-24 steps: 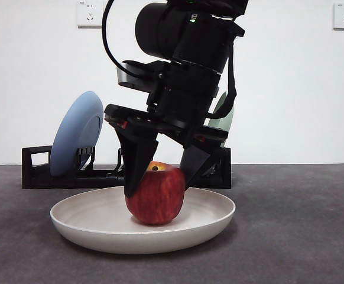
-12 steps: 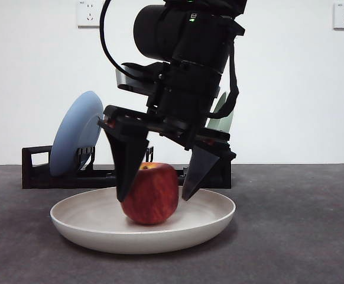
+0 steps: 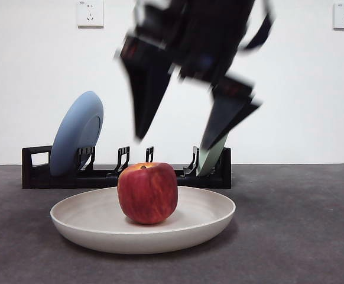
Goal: Take the yellow plate from the plate rack,put the plate on the table,take the apple from the table,put the apple in the plate
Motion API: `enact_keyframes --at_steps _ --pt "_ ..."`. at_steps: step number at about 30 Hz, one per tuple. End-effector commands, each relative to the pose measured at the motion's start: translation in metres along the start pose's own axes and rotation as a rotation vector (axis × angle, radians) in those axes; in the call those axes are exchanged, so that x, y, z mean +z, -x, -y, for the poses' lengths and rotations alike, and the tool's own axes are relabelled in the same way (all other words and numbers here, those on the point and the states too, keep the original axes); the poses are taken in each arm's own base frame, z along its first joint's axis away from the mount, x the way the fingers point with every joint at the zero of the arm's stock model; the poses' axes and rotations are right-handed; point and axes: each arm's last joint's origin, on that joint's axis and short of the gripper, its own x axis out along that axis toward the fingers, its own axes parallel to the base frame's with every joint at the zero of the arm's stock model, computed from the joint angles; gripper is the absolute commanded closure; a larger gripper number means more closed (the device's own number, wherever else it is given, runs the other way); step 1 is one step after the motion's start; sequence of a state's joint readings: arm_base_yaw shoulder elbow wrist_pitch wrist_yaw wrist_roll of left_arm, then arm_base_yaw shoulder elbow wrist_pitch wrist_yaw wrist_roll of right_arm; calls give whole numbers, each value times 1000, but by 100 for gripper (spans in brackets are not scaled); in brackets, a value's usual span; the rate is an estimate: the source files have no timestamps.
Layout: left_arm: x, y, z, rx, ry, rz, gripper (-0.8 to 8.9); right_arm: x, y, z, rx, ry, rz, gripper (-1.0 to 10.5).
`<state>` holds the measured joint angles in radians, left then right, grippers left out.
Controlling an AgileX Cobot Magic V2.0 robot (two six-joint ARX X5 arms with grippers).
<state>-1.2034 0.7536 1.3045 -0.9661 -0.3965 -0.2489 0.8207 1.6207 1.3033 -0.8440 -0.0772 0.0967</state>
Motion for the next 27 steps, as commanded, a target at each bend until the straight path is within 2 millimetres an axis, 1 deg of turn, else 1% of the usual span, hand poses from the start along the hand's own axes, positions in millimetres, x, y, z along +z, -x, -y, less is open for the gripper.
enact_keyframes --at_steps 1,6,9,12,15,20,22,26,27 --pt "0 0 0 -2 9 0 526 -12 28 -2 2 0 -2 383" --pt "-2 0 -1 4 0 -22 526 -41 87 -4 7 2 49 384" --pt "-3 0 -1 6 -3 -29 526 -60 117 -4 12 3 94 396" --pt "-3 0 -1 7 -5 -33 526 -79 140 -4 15 5 125 502" --pt "-3 0 -1 7 -5 -34 526 -97 157 -4 16 4 131 572" --pt "-3 0 -1 7 -5 -34 531 -122 174 -2 13 -6 106 585" --pt "-3 0 -1 7 -5 -34 531 -128 178 -2 13 -14 103 680" --pt "-3 0 -1 7 -4 -34 532 -135 184 -2 17 -16 132 961" --pt "-3 0 -1 7 -4 -34 532 -135 185 -2 17 -16 135 964"
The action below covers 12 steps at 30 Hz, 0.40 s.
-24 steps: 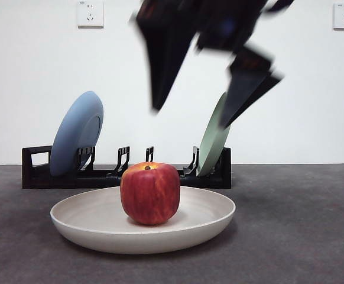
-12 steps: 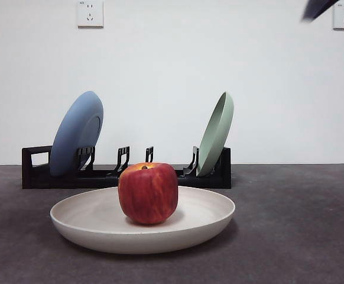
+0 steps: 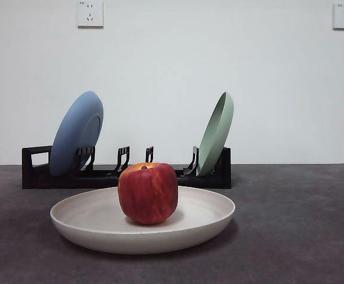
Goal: Take the yellow plate from the plate rack,put the plate on the table,take the apple from the table,put the apple in the plate
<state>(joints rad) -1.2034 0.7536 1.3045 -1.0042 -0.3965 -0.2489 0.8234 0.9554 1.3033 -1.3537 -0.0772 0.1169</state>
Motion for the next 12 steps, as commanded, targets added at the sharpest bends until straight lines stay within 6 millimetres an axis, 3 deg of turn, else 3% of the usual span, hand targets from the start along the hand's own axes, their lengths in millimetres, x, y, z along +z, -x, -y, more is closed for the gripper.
enact_keyframes --at_steps 1,4,8,12 --pt "0 0 0 -2 10 0 534 -4 1 0 -1 -10 -18 958" --pt "0 0 0 -3 10 -1 559 -4 1 0 0 -11 -15 958" --pt "0 0 0 -3 9 -1 835 -4 1 0 0 -13 -15 958" --pt "0 0 0 -5 9 -2 821 -4 1 0 0 -15 -15 958"
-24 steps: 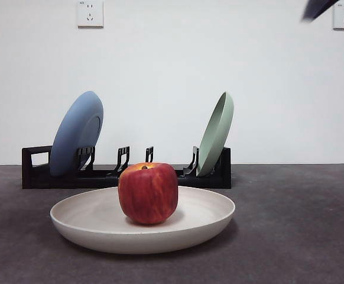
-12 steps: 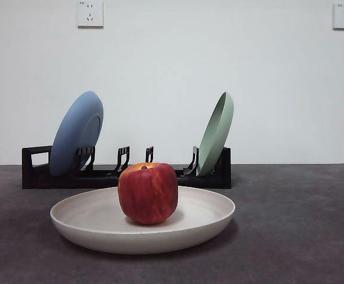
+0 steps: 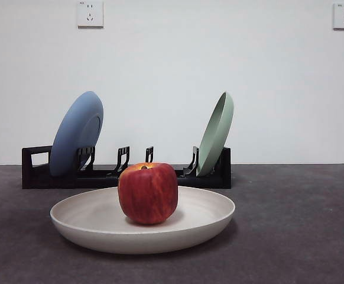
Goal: Take the yellow plate from the plate rack,put the plate on the table,take the apple from the table,put the apple in the plate
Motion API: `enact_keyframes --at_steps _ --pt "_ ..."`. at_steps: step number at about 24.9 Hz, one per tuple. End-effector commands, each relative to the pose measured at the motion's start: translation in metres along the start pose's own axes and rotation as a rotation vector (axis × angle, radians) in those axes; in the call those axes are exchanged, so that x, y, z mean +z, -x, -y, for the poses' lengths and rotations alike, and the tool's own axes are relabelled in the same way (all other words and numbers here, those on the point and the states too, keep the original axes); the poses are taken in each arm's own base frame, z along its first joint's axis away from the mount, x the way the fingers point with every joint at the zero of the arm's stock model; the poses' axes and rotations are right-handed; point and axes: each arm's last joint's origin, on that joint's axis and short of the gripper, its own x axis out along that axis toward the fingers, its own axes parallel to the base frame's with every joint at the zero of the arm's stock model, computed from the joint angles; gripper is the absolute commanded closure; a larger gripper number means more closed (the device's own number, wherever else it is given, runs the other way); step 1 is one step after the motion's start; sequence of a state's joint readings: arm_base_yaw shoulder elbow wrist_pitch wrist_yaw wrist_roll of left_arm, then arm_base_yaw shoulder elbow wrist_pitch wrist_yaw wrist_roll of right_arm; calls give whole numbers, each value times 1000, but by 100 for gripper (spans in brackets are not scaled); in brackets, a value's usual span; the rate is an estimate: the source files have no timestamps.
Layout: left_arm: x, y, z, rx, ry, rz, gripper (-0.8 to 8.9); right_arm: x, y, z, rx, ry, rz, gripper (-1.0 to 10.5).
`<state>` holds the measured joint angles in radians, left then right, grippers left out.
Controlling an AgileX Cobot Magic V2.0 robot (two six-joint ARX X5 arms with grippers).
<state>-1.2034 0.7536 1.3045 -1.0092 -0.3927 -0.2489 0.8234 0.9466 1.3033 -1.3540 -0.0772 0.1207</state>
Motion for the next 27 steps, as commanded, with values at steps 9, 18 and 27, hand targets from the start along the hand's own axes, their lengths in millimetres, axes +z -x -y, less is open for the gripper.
enact_keyframes --at_steps 9,18,27 --pt "0 0 0 2 10 2 817 -2 -1 0 -14 -14 -23 946" --pt "0 -1 0 2 10 0 817 -2 -1 2 -55 -12 -17 946" --pt "3 -4 2 6 -90 13 817 -2 -1 2 -55 -10 -17 946"
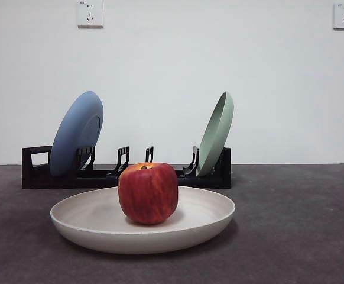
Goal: Take the yellow plate from the plate rack,put the plate on the table,take the apple from the table,put the apple in the plate
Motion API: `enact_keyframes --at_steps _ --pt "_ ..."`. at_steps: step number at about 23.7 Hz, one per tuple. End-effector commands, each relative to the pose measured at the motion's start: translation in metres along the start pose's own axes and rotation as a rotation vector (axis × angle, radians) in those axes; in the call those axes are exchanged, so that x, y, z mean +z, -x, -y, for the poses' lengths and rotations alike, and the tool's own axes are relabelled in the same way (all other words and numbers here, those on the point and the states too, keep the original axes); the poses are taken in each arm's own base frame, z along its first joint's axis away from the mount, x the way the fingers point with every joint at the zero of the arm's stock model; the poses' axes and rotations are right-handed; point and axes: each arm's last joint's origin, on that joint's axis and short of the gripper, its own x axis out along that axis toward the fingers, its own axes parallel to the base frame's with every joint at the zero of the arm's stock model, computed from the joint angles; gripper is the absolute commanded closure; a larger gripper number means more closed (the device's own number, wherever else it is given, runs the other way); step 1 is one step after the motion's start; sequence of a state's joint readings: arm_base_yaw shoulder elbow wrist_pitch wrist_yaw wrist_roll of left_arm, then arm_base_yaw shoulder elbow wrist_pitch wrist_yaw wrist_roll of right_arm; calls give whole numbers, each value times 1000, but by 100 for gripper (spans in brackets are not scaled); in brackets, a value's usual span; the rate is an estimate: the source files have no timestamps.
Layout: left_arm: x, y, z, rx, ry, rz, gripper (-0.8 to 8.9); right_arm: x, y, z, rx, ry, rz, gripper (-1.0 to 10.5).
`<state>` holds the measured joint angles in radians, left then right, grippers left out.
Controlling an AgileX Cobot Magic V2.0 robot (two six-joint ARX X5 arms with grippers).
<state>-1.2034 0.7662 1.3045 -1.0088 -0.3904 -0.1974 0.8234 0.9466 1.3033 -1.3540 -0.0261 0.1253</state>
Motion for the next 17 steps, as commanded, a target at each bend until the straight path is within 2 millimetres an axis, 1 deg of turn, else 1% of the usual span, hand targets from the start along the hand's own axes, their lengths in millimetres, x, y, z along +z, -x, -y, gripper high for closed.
enact_keyframes --at_steps 1,4,7,10,14,17 --pt "5 -1 1 24 -46 42 817 -2 -1 0 -4 -5 -24 946" --pt "15 -1 -3 133 -83 143 817 -2 -1 0 -5 -5 -24 946" --pt "27 -1 -12 245 -116 231 817 -2 -1 0 -5 -5 -24 946" --pt "35 -4 -26 269 -122 291 817 -2 -1 0 -7 -5 -23 946" --pt "35 -9 -49 247 -148 359 817 -2 -1 0 -11 -5 -23 946" --pt "27 -11 -69 296 -152 401 817 -2 -1 1 -28 -5 -21 946"
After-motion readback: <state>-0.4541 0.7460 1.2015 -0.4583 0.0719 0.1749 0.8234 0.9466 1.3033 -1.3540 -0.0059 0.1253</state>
